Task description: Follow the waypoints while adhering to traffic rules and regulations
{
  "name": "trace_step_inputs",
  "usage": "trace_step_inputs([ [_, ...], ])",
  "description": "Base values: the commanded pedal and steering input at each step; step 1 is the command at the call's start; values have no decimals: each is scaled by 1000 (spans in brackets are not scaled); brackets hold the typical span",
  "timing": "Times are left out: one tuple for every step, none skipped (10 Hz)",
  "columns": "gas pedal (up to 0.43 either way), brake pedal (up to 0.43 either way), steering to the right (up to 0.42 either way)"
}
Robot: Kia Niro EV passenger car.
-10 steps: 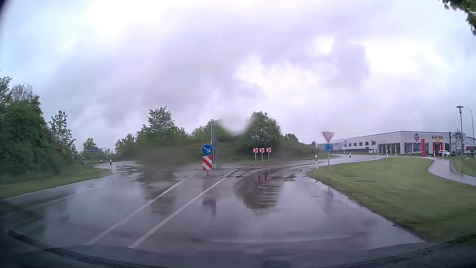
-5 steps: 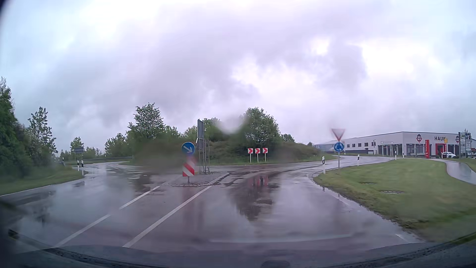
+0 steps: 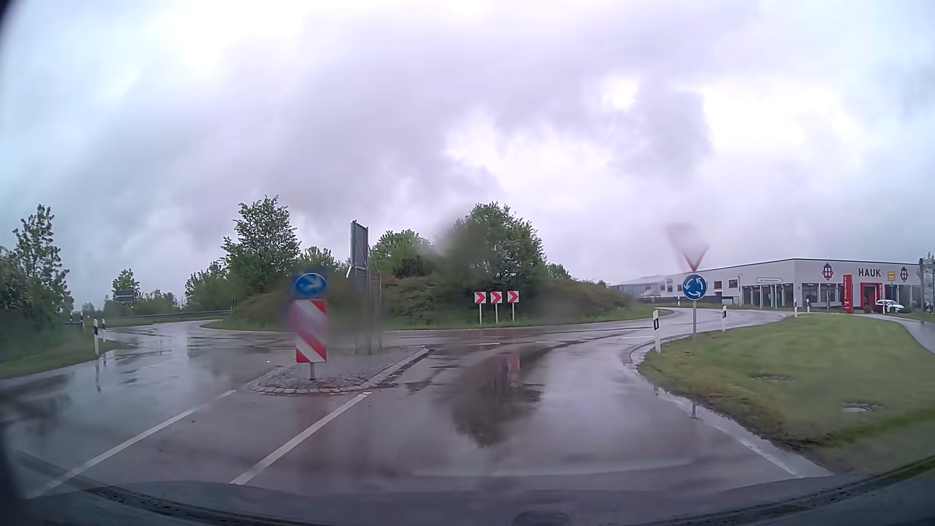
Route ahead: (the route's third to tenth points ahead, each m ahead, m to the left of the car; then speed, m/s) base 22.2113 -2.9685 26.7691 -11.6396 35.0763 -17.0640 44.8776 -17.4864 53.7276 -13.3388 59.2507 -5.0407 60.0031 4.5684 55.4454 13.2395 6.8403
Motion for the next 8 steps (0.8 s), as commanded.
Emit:
trace_step_inputs([
  [0,0,25],
  [8,0,26],
  [20,0,27],
  [47,0,29],
  [59,0,29],
  [98,0,31],
  [98,0,31],
  [98,0,35],
])
